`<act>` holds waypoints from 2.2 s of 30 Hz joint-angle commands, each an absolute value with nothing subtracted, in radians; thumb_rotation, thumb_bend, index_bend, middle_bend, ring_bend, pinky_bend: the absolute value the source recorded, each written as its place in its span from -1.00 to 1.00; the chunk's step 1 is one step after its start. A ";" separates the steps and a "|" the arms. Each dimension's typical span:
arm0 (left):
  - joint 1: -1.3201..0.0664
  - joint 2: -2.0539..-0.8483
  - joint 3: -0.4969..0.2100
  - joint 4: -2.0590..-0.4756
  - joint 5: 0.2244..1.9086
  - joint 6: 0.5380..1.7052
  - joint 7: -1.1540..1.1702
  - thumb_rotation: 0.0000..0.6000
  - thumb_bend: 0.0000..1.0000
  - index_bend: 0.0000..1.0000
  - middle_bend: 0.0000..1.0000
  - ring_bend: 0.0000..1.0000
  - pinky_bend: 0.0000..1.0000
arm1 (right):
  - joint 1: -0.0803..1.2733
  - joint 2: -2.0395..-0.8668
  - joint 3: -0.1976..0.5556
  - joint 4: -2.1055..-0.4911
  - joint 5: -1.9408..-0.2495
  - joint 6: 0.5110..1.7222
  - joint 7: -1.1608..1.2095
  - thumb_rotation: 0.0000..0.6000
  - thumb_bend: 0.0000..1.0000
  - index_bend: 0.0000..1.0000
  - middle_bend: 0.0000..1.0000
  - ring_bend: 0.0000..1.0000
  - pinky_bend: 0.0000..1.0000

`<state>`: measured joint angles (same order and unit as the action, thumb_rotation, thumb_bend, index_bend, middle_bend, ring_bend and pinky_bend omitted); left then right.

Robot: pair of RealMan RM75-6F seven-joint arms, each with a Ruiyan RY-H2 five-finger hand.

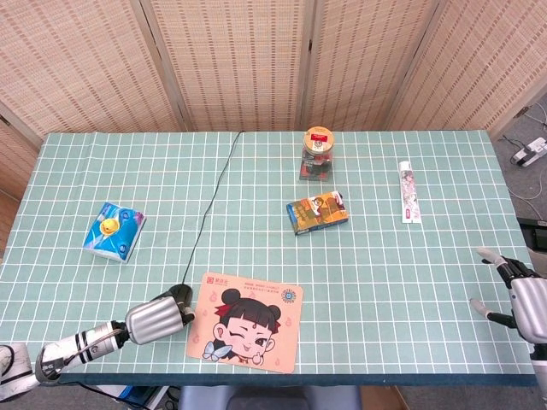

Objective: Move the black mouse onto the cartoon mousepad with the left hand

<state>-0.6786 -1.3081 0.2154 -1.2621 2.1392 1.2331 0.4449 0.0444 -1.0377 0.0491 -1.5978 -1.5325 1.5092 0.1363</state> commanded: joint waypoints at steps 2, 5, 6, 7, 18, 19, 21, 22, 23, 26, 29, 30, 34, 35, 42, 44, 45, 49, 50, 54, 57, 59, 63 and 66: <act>-0.684 -1.308 0.203 -1.307 2.148 1.234 0.478 1.00 -0.63 0.28 0.43 1.00 1.00 | 0.041 -1.035 0.048 -1.598 -1.536 1.515 0.143 1.00 -0.76 -0.60 -0.37 -0.40 -0.04; -0.688 -1.311 0.190 -1.339 2.146 1.224 0.500 1.00 -0.63 0.28 0.43 1.00 1.00 | 0.039 -1.031 0.048 -1.598 -1.540 1.521 0.150 1.00 -0.76 -0.60 -0.37 -0.40 -0.05; -0.690 -1.313 0.186 -1.347 2.145 1.220 0.508 1.00 -0.63 0.28 0.43 1.00 1.00 | 0.038 -1.030 0.048 -1.598 -1.541 1.523 0.153 1.00 -0.75 -0.60 -0.37 -0.40 -0.05; -0.692 -1.317 0.181 -1.359 2.143 1.215 0.516 1.00 -0.63 0.28 0.43 1.00 1.00 | 0.037 -1.029 0.048 -1.598 -1.543 1.526 0.156 1.00 -0.75 -0.60 -0.37 -0.40 -0.05; -0.719 -1.377 0.148 -1.419 2.137 1.135 0.585 1.00 -0.63 0.27 0.43 1.00 1.00 | 0.027 -1.016 0.049 -1.598 -1.547 1.545 0.182 1.00 -0.75 -0.60 -0.37 -0.40 -0.05; -0.721 -1.383 0.146 -1.421 2.139 1.130 0.591 1.00 -0.63 0.27 0.43 1.00 1.00 | 0.026 -1.014 0.049 -1.598 -1.547 1.546 0.184 1.00 -0.76 -0.60 -0.37 -0.40 -0.05; -0.724 -1.394 0.140 -1.422 2.138 1.120 0.604 1.00 -0.63 0.26 0.43 1.00 1.00 | 0.024 -1.013 0.049 -1.598 -1.548 1.548 0.188 1.00 -0.76 -0.60 -0.37 -0.40 -0.05; -0.727 -1.401 0.136 -1.423 2.135 1.113 0.609 1.00 -0.63 0.26 0.43 1.00 1.00 | 0.024 -1.012 0.049 -1.598 -1.548 1.549 0.190 1.00 -0.76 -0.60 -0.37 -0.40 -0.05; -0.728 -1.406 0.133 -1.424 2.132 1.108 0.612 1.00 -0.63 0.25 0.43 1.00 1.00 | 0.023 -1.011 0.049 -1.599 -1.549 1.550 0.191 1.00 -0.76 -0.60 -0.37 -0.40 -0.05; -0.731 -1.421 0.122 -1.429 2.123 1.101 0.621 1.00 -0.63 0.24 0.43 1.00 1.00 | 0.022 -1.009 0.048 -1.598 -1.553 1.553 0.196 1.00 -0.76 -0.60 -0.37 -0.40 -0.04; -0.733 -1.437 0.114 -1.432 2.119 1.095 0.635 1.00 -0.63 0.23 0.43 1.00 1.00 | 0.021 -1.009 0.048 -1.597 -1.555 1.556 0.199 1.00 -0.76 -0.60 -0.37 -0.40 -0.05; -0.734 -1.441 0.112 -1.434 2.117 1.090 0.642 1.00 -0.63 0.23 0.43 1.00 1.00 | 0.021 -1.009 0.048 -1.597 -1.556 1.556 0.199 1.00 -0.76 -0.60 -0.37 -0.40 -0.05; -0.742 -1.459 0.100 -1.450 2.112 1.073 0.665 1.00 -0.63 0.21 0.43 1.00 1.00 | 0.020 -1.008 0.048 -1.597 -1.557 1.557 0.202 1.00 -0.76 -0.60 -0.37 -0.40 -0.04; -0.743 -1.464 0.096 -1.454 2.109 1.068 0.673 1.00 -0.63 0.20 0.43 1.00 1.00 | 0.019 -1.008 0.048 -1.597 -1.558 1.559 0.203 1.00 -0.76 -0.60 -0.37 -0.40 -0.04; -0.751 -1.489 0.085 -1.463 2.101 1.032 0.727 1.00 -0.63 0.15 0.43 1.00 1.00 | 0.017 -1.005 0.048 -1.596 -1.560 1.563 0.210 1.00 -0.76 -0.60 -0.37 -0.40 -0.04; -0.751 -1.495 0.083 -1.464 2.096 1.025 0.737 1.00 -0.63 0.12 0.43 1.00 1.00 | 0.016 -1.004 0.048 -1.596 -1.561 1.565 0.213 1.00 -0.76 -0.60 -0.37 -0.40 -0.04; -0.751 -1.496 0.082 -1.464 2.095 1.022 0.744 1.00 -0.63 0.10 0.43 1.00 1.00 | 0.016 -1.003 0.049 -1.595 -1.561 1.566 0.215 1.00 -0.76 -0.60 -0.37 -0.40 -0.04; -0.749 -1.496 0.076 -1.476 2.081 1.005 0.775 1.00 -0.63 -0.16 0.43 1.00 1.00 | 0.014 -1.002 0.049 -1.594 -1.561 1.569 0.219 1.00 -0.76 -0.60 -0.37 -0.40 -0.05; -0.749 -1.494 0.076 -1.481 2.079 1.001 0.779 1.00 -0.63 -0.21 0.43 1.00 1.00 | 0.014 -1.002 0.049 -1.594 -1.561 1.569 0.220 1.00 -0.76 -0.60 -0.37 -0.40 -0.05; -0.755 -1.484 0.086 -1.499 2.080 0.990 0.774 1.00 -0.63 -0.47 0.43 1.00 1.00 | 0.014 -1.001 0.049 -1.593 -1.562 1.570 0.222 1.00 -0.76 -0.60 -0.37 -0.40 -0.04; -0.756 -1.477 0.096 -1.509 2.087 0.992 0.776 1.00 -0.63 -0.60 0.43 1.00 1.00 | 0.012 -1.001 0.049 -1.594 -1.564 1.573 0.222 1.00 -0.76 -0.60 -0.37 -0.40 -0.05; -0.752 -1.470 0.100 -1.521 2.088 0.997 0.776 1.00 -0.63 -0.64 0.43 1.00 1.00 | 0.012 -1.001 0.049 -1.594 -1.567 1.575 0.223 1.00 -0.76 -0.60 -0.37 -0.40 -0.05; -0.732 -1.443 0.110 -1.549 2.094 1.048 0.763 1.00 -0.63 -0.68 0.43 1.00 1.00 | 0.009 -0.999 0.049 -1.594 -1.569 1.581 0.227 1.00 -0.76 -0.60 -0.37 -0.40 -0.05; -0.706 -1.414 0.117 -1.562 2.095 1.111 0.737 1.00 -0.63 -0.67 0.43 1.00 1.00 | 0.008 -1.000 0.048 -1.593 -1.571 1.582 0.227 1.00 -0.76 -0.60 -0.37 -0.40 -0.05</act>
<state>-0.7248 -1.4347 0.1105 -1.5493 2.0929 1.0753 0.7556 0.0081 -0.9999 0.0480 -1.5933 -1.5708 1.5824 0.2267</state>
